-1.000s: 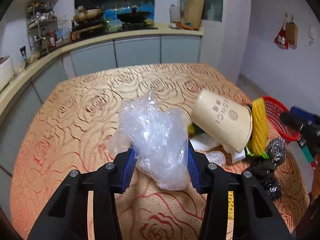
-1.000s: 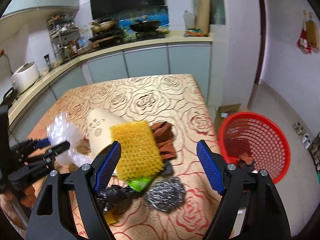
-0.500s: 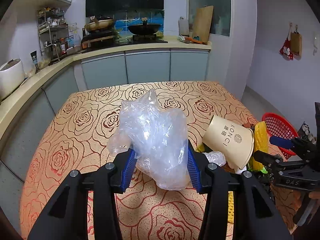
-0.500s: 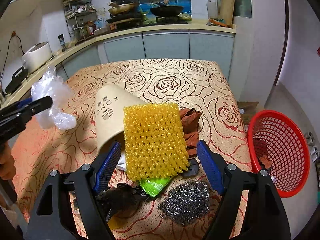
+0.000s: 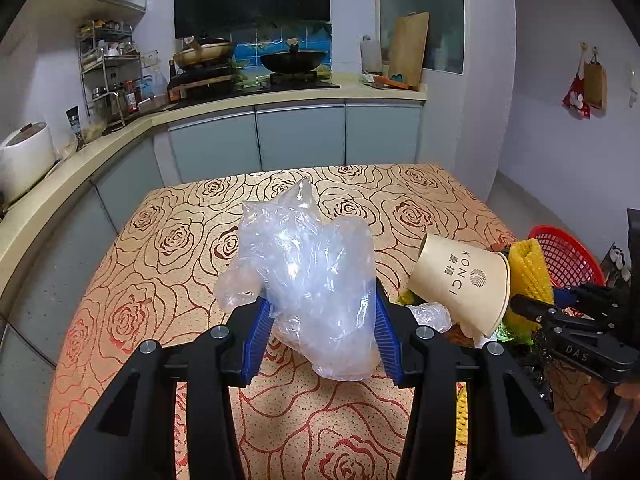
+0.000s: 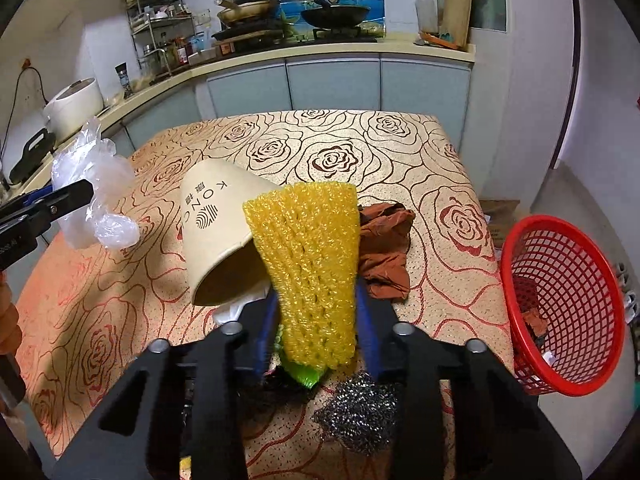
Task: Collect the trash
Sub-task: 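Carry the clear bag and yellow foam net with both tools to the red basket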
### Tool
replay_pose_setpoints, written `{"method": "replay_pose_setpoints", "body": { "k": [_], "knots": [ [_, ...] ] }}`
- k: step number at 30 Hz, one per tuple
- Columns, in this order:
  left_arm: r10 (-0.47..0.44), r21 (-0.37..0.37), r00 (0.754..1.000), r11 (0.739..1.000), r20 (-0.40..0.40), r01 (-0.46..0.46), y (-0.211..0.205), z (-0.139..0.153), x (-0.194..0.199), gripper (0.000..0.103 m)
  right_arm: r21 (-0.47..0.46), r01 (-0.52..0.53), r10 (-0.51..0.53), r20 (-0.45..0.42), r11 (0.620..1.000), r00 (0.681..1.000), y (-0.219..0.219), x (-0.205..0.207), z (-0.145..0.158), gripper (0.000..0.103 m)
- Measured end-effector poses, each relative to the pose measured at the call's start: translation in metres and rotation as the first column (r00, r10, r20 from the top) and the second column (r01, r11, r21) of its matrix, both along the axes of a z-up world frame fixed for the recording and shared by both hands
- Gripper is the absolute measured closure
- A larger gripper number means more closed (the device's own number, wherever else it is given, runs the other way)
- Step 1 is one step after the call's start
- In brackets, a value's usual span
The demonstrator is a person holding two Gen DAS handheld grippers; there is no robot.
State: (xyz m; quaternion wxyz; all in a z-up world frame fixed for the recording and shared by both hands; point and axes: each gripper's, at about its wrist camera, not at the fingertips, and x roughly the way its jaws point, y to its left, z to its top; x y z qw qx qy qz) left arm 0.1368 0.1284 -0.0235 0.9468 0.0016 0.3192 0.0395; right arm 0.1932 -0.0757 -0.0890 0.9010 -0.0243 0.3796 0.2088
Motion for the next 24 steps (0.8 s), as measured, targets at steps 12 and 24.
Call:
{"method": "replay_pose_setpoints", "body": {
  "k": [12,24],
  "knots": [
    [0.001,0.011,0.999,1.000,0.042,-0.001,-0.009,0.015,-0.006,0.058,0.068,0.062,-0.068,0.095,0.996,0.993,-0.031,-0.016,0.042,0.072],
    [-0.038,0.011,0.995,0.999,0.088,0.038,-0.031,0.036,-0.004,0.058,0.105,0.075,-0.092,0.168,0.992,0.982,-0.042,-0.028,0.072,0.072]
  ]
}}
